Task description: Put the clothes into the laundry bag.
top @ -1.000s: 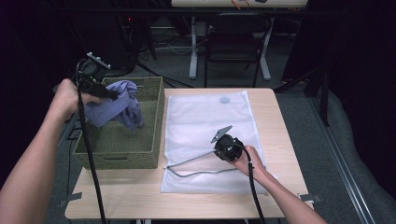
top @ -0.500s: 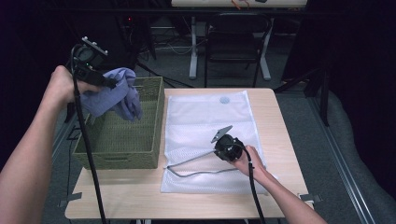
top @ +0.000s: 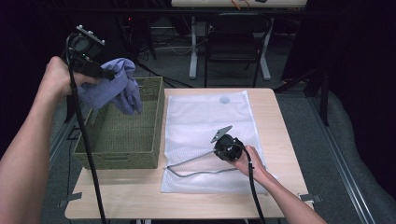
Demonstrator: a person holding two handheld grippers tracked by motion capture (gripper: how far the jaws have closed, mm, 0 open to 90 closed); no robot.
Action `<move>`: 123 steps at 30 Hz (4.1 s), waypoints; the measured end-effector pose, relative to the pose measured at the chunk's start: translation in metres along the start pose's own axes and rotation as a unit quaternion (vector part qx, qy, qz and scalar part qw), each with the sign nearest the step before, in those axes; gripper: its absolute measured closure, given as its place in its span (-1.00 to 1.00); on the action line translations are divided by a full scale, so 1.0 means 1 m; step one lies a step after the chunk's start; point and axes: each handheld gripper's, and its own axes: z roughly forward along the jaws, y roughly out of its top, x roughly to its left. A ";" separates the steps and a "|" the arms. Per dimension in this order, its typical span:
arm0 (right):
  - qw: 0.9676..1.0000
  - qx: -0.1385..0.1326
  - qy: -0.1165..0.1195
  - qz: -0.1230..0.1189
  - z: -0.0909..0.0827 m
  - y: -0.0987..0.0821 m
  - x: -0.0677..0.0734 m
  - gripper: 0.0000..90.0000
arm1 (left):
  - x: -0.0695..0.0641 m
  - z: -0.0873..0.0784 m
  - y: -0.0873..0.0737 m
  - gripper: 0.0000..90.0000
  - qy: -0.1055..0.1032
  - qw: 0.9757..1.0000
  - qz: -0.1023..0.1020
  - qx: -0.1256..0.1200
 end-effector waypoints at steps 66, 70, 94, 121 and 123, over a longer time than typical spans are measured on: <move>1.000 0.012 -0.009 -0.007 -0.006 -0.001 -0.003 0.94 | -0.086 0.010 0.065 0.77 -0.095 0.988 0.100 -0.064; 1.000 0.014 -0.009 -0.004 -0.006 -0.001 -0.004 0.95 | -0.093 0.018 0.063 0.77 -0.105 0.986 0.108 -0.065; 1.000 0.012 0.008 0.003 -0.003 -0.002 -0.006 0.95 | -0.145 0.033 0.024 0.77 -0.157 0.975 0.153 -0.032; 0.999 -0.008 0.021 0.035 -0.003 -0.004 -0.010 0.95 | -0.200 0.108 -0.013 0.74 -0.247 0.952 0.173 0.062; 0.999 -0.003 0.022 0.027 -0.003 -0.004 -0.012 0.95 | -0.206 0.121 -0.017 0.73 -0.255 0.947 0.178 0.075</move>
